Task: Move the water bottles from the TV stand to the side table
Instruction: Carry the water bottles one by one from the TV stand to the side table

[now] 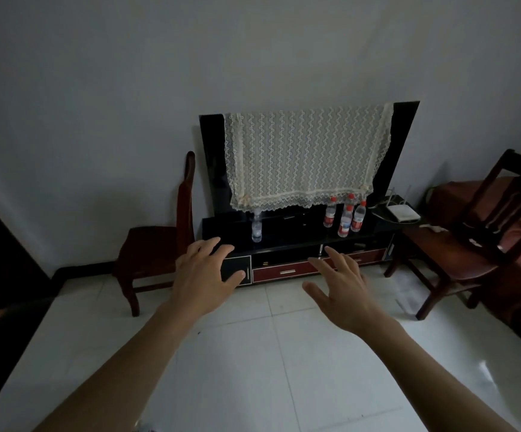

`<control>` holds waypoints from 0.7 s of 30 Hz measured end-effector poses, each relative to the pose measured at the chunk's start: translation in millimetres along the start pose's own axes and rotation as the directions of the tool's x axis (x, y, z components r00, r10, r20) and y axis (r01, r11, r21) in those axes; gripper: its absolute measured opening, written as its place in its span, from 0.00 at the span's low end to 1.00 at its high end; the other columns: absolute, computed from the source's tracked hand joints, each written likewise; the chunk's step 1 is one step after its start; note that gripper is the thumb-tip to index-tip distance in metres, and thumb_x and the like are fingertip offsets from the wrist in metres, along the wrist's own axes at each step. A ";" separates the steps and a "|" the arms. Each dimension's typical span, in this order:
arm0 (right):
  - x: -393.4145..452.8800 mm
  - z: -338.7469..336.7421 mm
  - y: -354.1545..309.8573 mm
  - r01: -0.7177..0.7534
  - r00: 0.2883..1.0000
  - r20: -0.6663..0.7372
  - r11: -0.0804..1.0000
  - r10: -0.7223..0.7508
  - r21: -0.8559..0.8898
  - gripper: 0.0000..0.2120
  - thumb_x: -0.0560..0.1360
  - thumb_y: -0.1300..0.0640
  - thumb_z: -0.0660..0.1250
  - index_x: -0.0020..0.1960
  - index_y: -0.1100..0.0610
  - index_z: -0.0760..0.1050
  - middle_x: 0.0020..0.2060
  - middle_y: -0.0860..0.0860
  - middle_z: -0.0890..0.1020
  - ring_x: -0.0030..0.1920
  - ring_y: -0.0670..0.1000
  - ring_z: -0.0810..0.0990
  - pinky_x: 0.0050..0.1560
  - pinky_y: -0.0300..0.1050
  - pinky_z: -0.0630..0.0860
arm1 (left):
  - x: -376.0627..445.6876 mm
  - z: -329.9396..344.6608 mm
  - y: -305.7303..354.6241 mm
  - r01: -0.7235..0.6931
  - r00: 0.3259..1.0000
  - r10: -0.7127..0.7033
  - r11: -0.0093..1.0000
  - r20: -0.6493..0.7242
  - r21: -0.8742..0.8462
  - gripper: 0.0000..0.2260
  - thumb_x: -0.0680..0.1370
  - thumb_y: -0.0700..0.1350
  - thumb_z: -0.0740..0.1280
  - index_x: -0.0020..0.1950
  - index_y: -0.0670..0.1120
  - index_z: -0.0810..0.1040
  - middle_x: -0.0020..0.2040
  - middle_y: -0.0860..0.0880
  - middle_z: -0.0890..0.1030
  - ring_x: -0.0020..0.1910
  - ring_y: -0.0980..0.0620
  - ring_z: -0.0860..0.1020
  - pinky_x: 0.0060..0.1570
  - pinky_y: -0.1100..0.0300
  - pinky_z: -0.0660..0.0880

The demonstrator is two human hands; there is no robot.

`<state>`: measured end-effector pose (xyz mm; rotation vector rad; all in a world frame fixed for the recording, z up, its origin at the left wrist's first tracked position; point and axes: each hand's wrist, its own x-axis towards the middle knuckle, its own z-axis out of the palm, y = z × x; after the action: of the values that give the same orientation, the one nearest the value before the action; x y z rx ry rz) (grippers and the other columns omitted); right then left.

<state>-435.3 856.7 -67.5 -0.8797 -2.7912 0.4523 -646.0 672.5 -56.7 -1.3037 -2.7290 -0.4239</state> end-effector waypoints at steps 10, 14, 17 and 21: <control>139.9 28.4 29.5 -0.026 0.997 0.066 0.999 0.029 -0.043 0.30 0.78 0.35 0.56 0.77 0.44 0.57 0.79 0.51 0.51 0.77 0.58 0.50 0.73 0.62 0.62 | 129.2 65.3 -25.3 -0.006 0.997 0.012 0.997 0.076 -0.072 0.29 0.77 0.66 0.62 0.76 0.58 0.66 0.80 0.52 0.61 0.78 0.48 0.58 0.72 0.45 0.63; 205.9 36.8 31.7 -0.041 0.997 0.069 0.996 0.046 -0.073 0.29 0.78 0.37 0.58 0.76 0.45 0.59 0.78 0.51 0.53 0.76 0.58 0.53 0.70 0.63 0.64 | 191.6 90.0 -43.0 -0.012 0.996 0.022 0.992 0.082 -0.122 0.29 0.77 0.67 0.62 0.76 0.58 0.65 0.80 0.52 0.61 0.78 0.48 0.58 0.73 0.45 0.63; 256.6 37.4 28.9 -0.073 0.993 0.083 0.993 0.081 -0.088 0.29 0.78 0.37 0.58 0.76 0.45 0.59 0.78 0.50 0.55 0.76 0.58 0.55 0.69 0.63 0.65 | 240.9 102.8 -59.4 -0.018 0.995 0.031 0.990 0.090 -0.143 0.29 0.77 0.67 0.61 0.76 0.58 0.65 0.80 0.51 0.61 0.78 0.48 0.58 0.73 0.46 0.63; 320.2 45.0 29.2 -0.082 0.990 0.106 0.990 0.094 -0.112 0.28 0.79 0.37 0.56 0.76 0.45 0.59 0.78 0.49 0.55 0.76 0.58 0.55 0.70 0.62 0.65 | 307.9 120.9 -80.9 -0.047 0.993 0.064 0.986 0.103 -0.160 0.29 0.77 0.66 0.62 0.76 0.58 0.66 0.79 0.53 0.62 0.78 0.49 0.59 0.72 0.46 0.63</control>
<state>-690.5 1055.6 -94.2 -1.0343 -2.9099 0.3782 -898.5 889.3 -129.0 -1.4785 -2.7876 -0.5920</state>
